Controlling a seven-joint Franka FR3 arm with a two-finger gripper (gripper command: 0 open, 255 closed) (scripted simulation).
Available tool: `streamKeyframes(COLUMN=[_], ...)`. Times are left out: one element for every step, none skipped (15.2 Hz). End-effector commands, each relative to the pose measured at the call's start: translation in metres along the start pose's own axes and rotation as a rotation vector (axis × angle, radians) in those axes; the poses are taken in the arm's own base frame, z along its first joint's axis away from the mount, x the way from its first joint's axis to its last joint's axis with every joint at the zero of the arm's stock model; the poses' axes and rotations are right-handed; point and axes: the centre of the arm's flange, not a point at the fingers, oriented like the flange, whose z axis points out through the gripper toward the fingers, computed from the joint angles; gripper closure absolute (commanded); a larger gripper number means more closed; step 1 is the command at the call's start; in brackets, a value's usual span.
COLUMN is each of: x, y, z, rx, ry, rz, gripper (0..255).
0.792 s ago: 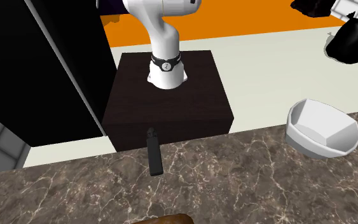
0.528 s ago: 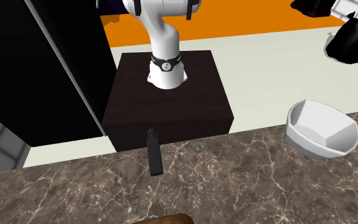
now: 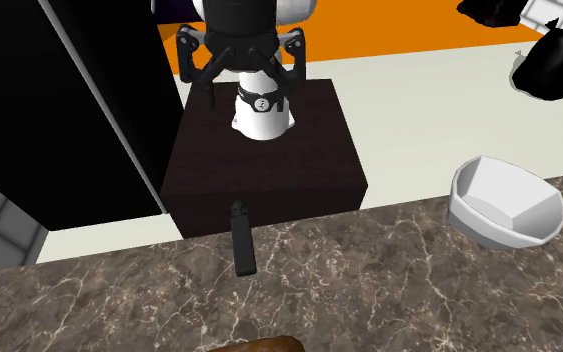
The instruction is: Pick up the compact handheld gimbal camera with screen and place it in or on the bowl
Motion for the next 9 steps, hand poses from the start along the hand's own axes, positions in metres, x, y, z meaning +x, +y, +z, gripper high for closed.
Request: streamKeyframes(x=[0.009,0.014,0.018,0.022,0.026,0.031,0.035,0.04,0.044], y=[0.002,0.004,0.006,0.008,0.01,0.011,0.013,0.015,0.016], z=[0.025,0.037,0.049,0.061,0.074,0.086,0.098,0.11,0.122], rx=[0.004,0.006,0.007,0.009,0.011,0.012,0.014,0.016,0.018], ry=[0.012,0.015,0.019,0.023,0.027,0.03,0.034,0.038,0.042], rz=[-0.019,-0.028,-0.037,-0.046,-0.055,-0.064,-0.074,-0.083,-0.092], gripper=[0,0,0,0,0,0,0,0,0])
